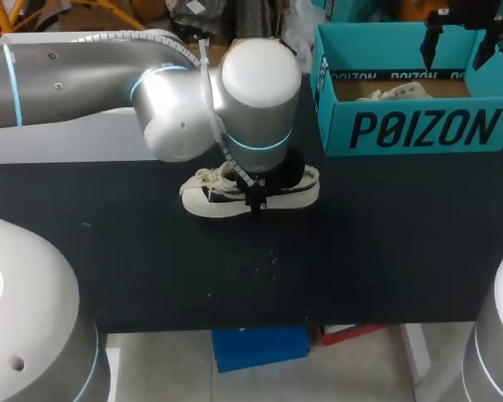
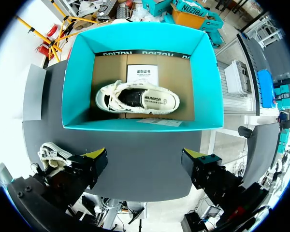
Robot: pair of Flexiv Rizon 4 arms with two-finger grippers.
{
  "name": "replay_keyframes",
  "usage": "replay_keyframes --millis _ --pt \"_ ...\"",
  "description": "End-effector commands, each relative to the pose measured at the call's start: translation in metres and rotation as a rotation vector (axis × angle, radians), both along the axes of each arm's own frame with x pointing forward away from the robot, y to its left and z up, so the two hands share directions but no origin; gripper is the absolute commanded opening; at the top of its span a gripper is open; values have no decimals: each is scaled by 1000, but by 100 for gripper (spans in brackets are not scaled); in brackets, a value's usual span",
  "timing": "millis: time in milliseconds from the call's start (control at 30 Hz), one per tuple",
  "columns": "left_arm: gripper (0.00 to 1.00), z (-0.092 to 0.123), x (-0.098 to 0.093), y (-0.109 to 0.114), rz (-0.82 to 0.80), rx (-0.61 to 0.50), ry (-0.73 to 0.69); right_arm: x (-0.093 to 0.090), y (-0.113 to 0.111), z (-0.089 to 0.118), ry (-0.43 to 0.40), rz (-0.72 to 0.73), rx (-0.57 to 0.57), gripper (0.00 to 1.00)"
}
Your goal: Take the shoe out of the shoebox, open the shoe tongue, remove and reinsert the insole, then place the shoe into the shoebox
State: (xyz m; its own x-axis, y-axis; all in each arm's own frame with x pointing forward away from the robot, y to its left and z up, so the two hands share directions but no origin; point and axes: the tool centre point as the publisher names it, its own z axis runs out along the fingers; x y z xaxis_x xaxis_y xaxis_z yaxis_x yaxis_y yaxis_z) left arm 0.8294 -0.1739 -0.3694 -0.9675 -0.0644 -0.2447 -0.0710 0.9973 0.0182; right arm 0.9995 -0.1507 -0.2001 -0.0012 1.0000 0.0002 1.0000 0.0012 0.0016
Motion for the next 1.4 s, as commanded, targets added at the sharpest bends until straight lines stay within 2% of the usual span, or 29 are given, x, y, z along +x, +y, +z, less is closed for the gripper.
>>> replay_keyframes --millis 33,200,233,300,333,400,500,733,867,933,1167,1300,1400 --pt "0 -33 6 -13 9 13 26 0 0 0 1 -1 0 100" --pt "0 -43 1 -14 10 17 49 0 0 0 1 -1 0 100" --pt "15 -43 1 -14 9 17 52 0 0 0 1 -1 0 100" --pt "78 -41 0 -14 1 6 55 0 0 0 1 -1 0 100" --pt "80 -38 0 -14 -5 -1 52 0 0 0 1 -1 0 100" --pt "94 -30 0 -14 -21 -12 47 0 0 0 1 -1 0 100" --pt "96 -8 -4 -15 -36 -94 52 0 0 0 1 -1 0 100" --pt "93 52 -21 -19 -93 -173 -4 0 0 0 1 -1 0 100" --pt "92 76 -28 -13 -111 -295 -31 0 0 0 1 -1 0 100" --pt "100 81 -32 -8 -133 -361 -38 0 0 0 1 -1 0 100" --pt "100 90 -36 17 -142 -643 -15 0 0 0 1 -1 0 100" --pt "100 92 -36 29 -151 -704 1 0 0 0 1 -1 0 100" --pt "100 93 -35 38 -108 -651 45 0 0 0 1 -1 0 100"
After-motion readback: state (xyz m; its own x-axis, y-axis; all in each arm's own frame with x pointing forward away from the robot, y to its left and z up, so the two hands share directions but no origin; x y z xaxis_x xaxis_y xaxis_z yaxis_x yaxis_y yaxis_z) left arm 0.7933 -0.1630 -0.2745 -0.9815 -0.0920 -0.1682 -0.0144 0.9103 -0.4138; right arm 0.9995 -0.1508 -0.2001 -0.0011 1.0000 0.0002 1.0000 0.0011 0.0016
